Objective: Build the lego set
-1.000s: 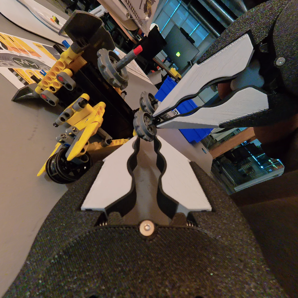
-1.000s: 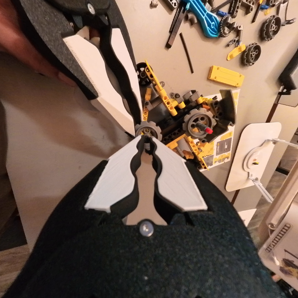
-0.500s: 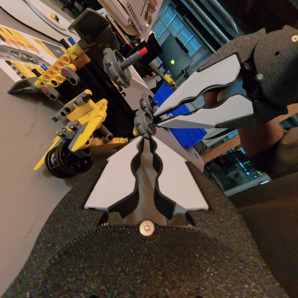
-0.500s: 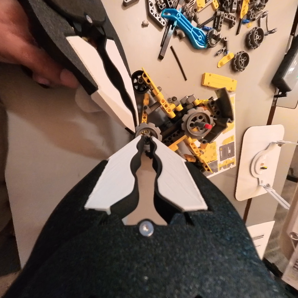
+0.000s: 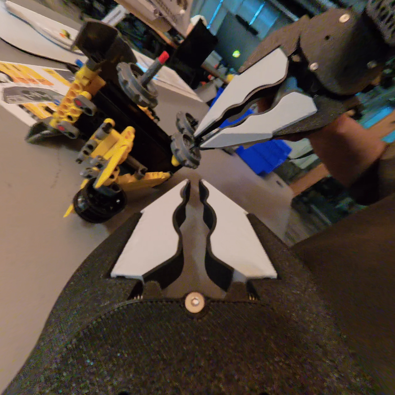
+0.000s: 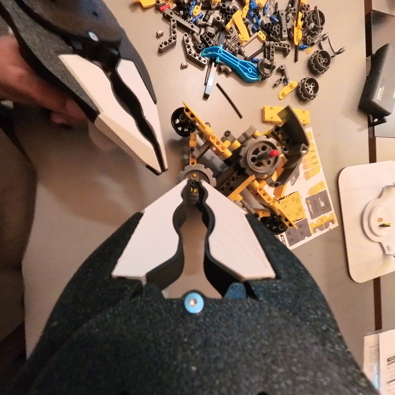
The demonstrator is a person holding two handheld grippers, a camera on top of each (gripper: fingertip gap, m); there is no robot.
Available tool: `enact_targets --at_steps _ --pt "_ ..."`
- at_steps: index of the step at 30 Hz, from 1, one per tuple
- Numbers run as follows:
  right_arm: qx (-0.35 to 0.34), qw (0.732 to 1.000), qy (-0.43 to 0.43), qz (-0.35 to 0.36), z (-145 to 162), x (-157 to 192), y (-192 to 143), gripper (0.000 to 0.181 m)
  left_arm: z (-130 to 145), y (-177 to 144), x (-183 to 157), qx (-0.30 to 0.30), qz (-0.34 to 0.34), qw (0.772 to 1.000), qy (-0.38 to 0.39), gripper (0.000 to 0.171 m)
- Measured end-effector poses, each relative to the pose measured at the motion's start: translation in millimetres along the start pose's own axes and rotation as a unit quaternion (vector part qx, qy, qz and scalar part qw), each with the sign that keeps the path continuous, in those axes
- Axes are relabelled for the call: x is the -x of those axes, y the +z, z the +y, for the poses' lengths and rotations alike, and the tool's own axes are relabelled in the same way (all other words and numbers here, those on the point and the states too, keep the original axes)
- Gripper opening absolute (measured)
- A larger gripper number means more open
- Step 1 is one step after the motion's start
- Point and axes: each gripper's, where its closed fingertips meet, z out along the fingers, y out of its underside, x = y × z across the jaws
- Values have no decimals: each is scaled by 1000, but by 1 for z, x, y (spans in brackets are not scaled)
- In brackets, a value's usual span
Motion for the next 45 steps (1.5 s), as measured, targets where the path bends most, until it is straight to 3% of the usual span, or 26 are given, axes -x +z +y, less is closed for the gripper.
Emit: enact_targets --at_steps 3,6,7,10,12,16,18,21,26,28,38,45 --pt "3 1000 -8 4 2 -2 -2 5 0 -2 14 9 -75 996 50 26" --pt "-8 1000 -5 -3 1 -1 -1 5 5 6 17 37 -113 988 98 26" --pt "-12 1000 -3 -6 1 -1 -1 5 8 10 12 37 -96 992 70 26" --pt "-20 1000 0 -10 0 -1 -1 5 15 21 -1 24 -5 992 -120 20" --pt "-23 1000 -2 -8 1 -2 -1 5 32 22 14 46 -36 982 -179 15" --pt "-33 999 -2 -3 3 -2 -3 6 39 21 24 35 -66 963 -259 13" --pt "-40 999 -1 -5 3 -3 -3 6 31 20 35 -1 -103 961 -256 27" --pt "-50 999 0 -11 3 -3 -3 5 19 28 32 -33 -84 962 -258 68" --pt "-54 998 -4 -13 4 -3 -4 6 13 37 41 -58 -94 954 -280 56" --pt "-57 998 -2 -14 4 -4 -4 5 10 40 39 -69 -68 948 -305 47" --pt "-62 997 35 -10 13 -22 -6 6 -2 51 43 -99 -23 932 -347 45" --pt "-67 996 62 -16 17 -29 -9 6 -5 49 51 -117 -19 918 -377 31"
